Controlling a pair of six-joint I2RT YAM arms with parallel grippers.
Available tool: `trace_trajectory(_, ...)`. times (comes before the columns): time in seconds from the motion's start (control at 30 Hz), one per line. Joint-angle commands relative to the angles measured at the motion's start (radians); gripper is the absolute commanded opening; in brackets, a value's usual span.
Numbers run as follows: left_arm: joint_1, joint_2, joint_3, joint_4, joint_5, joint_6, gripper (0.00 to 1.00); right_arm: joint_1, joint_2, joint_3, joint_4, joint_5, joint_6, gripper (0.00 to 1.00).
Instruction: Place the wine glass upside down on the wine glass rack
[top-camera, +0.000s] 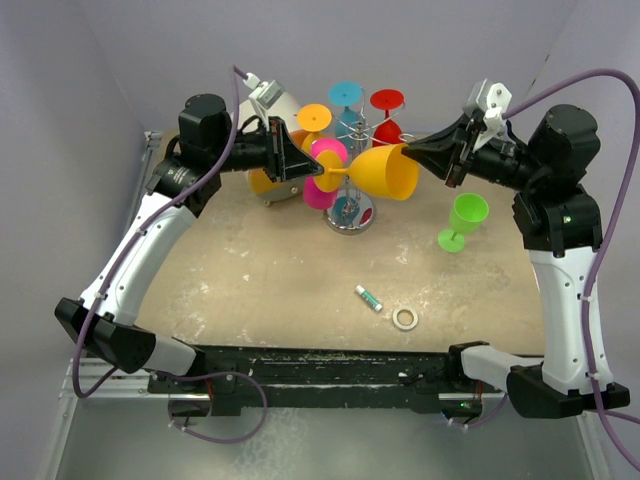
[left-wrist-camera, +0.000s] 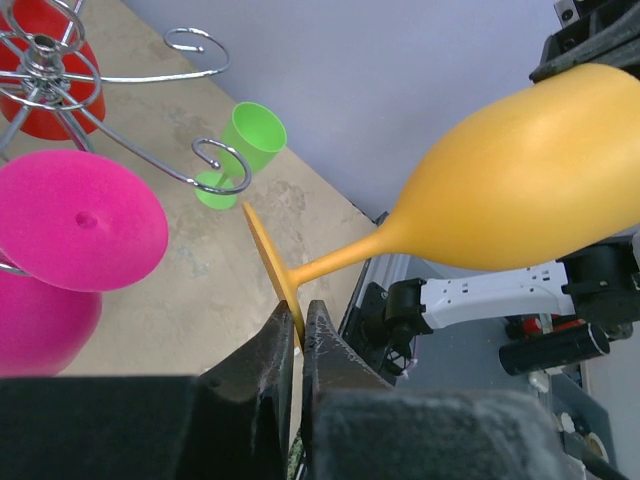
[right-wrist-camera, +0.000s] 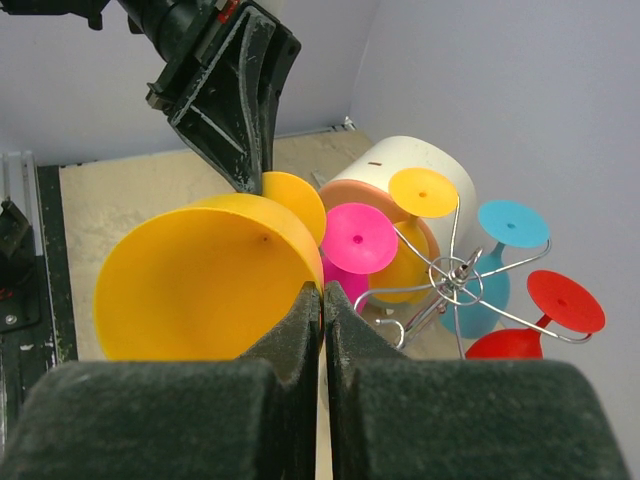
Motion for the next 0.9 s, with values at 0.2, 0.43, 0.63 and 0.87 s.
trace_trajectory(0.2,0.010,-0.023,0.040,0.031,-0.004,0.051,0.00,0.003,-0.033,-0.022,0.002,0.059,-0.060,0.28)
trace_trajectory(0.43,0.037,-0.050,0.115,-0.059,-0.123,0.158,0.00,0.003,-0.066,-0.013,-0.087,0.115,-0.135,0.67)
trace_trajectory(0.63,0.034,-0.068,0.208,-0.154,-0.328,0.366,0.00,-0.006,-0.104,-0.007,-0.165,0.152,-0.192,0.75)
trace_trajectory(0.87,-0.040,-0.053,0.299,-0.201,-0.496,0.557,0.00,-0.053,-0.142,0.006,-0.219,0.250,-0.220,0.78)
